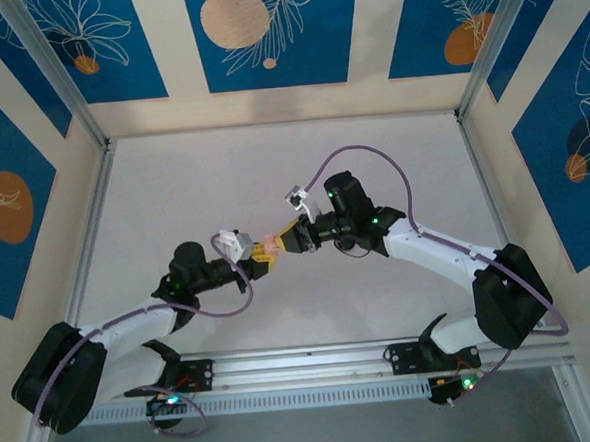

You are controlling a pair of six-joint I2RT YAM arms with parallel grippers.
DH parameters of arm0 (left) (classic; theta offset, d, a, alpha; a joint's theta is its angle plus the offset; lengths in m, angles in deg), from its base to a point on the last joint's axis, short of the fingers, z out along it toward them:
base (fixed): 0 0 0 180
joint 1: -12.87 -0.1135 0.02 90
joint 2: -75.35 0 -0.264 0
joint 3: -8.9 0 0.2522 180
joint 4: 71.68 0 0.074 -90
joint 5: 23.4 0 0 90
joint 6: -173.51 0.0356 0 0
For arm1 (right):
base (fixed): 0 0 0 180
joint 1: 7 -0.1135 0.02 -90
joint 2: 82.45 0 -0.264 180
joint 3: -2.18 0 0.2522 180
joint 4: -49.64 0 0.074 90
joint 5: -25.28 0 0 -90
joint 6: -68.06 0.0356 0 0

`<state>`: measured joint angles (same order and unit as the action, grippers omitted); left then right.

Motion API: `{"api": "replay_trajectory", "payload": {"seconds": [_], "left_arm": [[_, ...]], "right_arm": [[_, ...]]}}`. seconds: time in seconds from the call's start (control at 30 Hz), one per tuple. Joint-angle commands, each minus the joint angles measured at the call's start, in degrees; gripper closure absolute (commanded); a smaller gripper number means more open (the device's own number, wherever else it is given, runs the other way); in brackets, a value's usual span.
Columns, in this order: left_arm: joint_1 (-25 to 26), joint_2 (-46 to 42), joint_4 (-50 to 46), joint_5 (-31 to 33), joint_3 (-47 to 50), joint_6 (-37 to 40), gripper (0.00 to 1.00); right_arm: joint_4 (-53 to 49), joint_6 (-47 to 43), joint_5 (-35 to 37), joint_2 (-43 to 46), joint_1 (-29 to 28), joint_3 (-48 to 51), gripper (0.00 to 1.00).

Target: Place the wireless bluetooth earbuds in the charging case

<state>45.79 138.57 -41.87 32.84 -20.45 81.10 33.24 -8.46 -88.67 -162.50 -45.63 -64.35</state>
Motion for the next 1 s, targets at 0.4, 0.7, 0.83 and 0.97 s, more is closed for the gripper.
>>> {"api": "replay_trajectory", "payload": {"seconds": [0.4, 0.7, 0.83, 0.97], "left_arm": [[0.0, -4.5, -2.6, 10.2, -0.8, 4.4, 0.87], [-2.8, -8.7, -16.3, 23.9, -1.8, 0.6, 0.86], [-6.2, -12.8, -22.5, 29.0, -1.3, -2.7, 0.86], [-10.6, -17.4, -29.7, 32.4, -1.1, -6.4, 0.86]], "right_arm": [[0.8, -0.1, -1.9, 4.3, 1.1, -0.2, 0.57], [1.3, -2.6, -2.6, 2.4, 1.9, -5.3, 0.56], [-1.1, -4.1, -1.8, -2.6, 1.3, -8.7, 0.56], [-6.0, -6.7, 1.6, -11.2, -0.5, -15.7, 0.58]]}}
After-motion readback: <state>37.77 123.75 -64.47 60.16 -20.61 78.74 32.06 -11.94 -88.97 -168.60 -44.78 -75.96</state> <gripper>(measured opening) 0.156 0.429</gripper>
